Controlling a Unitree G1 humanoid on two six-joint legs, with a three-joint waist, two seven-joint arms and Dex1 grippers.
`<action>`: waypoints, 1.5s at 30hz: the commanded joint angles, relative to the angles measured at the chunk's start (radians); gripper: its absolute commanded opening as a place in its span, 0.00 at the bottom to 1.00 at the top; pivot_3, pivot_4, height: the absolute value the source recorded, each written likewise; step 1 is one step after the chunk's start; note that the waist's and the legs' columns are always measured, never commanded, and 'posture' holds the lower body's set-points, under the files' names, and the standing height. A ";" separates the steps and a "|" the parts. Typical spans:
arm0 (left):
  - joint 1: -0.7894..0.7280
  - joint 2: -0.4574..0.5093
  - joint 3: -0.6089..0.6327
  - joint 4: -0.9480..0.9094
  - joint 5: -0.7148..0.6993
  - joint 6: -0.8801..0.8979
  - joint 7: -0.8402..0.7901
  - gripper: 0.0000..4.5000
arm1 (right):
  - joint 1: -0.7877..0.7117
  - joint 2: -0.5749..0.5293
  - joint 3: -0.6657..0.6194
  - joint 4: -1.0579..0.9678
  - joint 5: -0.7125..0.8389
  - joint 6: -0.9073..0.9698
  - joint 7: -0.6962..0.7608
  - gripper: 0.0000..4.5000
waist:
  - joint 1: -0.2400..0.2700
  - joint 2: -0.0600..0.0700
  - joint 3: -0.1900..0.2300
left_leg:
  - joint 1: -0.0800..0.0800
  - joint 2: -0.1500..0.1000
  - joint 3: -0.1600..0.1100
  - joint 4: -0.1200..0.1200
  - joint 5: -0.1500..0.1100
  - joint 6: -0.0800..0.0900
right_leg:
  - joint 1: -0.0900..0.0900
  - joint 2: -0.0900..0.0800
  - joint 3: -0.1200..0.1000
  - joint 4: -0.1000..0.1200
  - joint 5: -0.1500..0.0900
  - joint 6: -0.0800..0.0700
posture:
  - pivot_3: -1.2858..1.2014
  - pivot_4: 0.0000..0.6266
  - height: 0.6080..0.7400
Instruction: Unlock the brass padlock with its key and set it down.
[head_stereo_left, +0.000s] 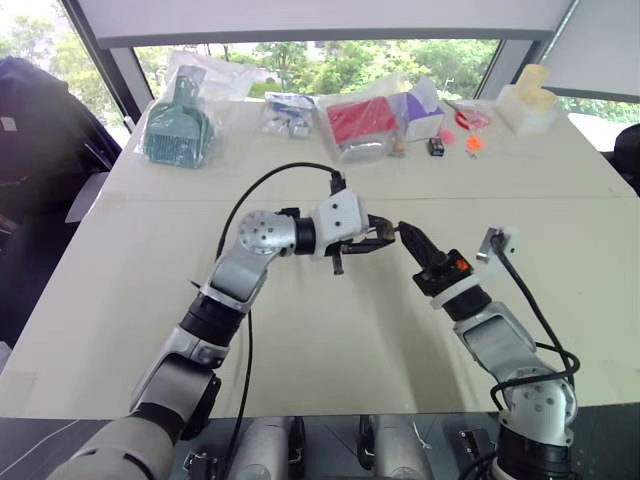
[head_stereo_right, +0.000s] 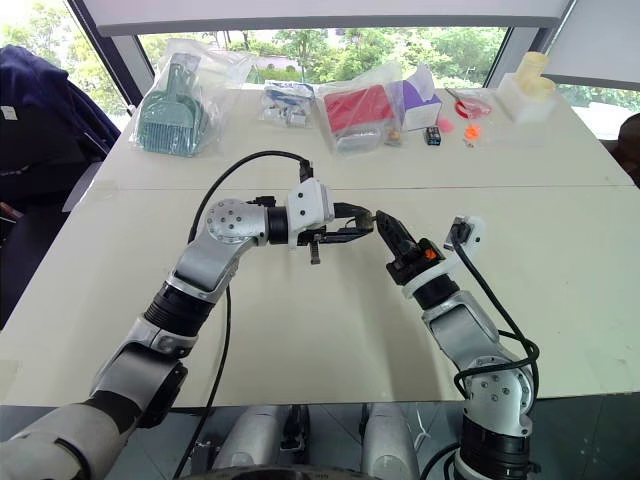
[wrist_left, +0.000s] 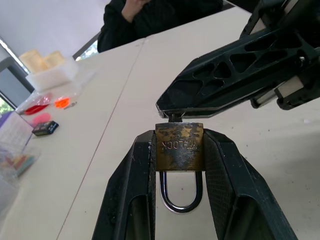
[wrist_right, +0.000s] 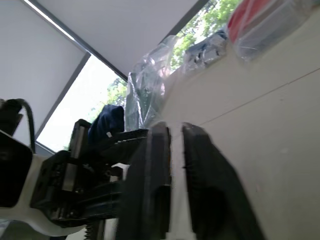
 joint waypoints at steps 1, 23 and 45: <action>-0.010 -0.002 -0.002 -0.039 0.001 -0.057 0.014 0.17 | 0.000 -0.006 0.001 0.002 0.008 -0.016 -0.015 0.01 | 0.000 0.000 0.000 | 0.000 0.000 0.000 0.000 0.000 0.000 | 0.000 0.000 0.000 0.000 0.000 0.000 | 0.52 0.24 0.96; -0.115 0.066 -0.043 0.238 0.655 -0.922 0.731 0.17 | -0.018 0.015 0.010 0.055 0.089 -0.058 -0.116 0.01 | 0.001 0.000 0.000 | 0.000 0.000 0.000 -0.001 0.000 0.000 | 0.000 -0.001 0.000 0.000 0.001 0.002 | 0.52 0.24 0.96; -0.125 0.040 -0.036 0.212 0.122 -0.625 0.122 0.17 | -0.080 -0.362 -0.020 0.043 0.079 0.000 0.223 0.76 | 0.002 0.001 0.000 | 0.000 0.001 0.002 0.000 -0.001 0.001 | 0.000 -0.001 0.000 -0.001 0.001 0.002 | 0.52 0.24 0.96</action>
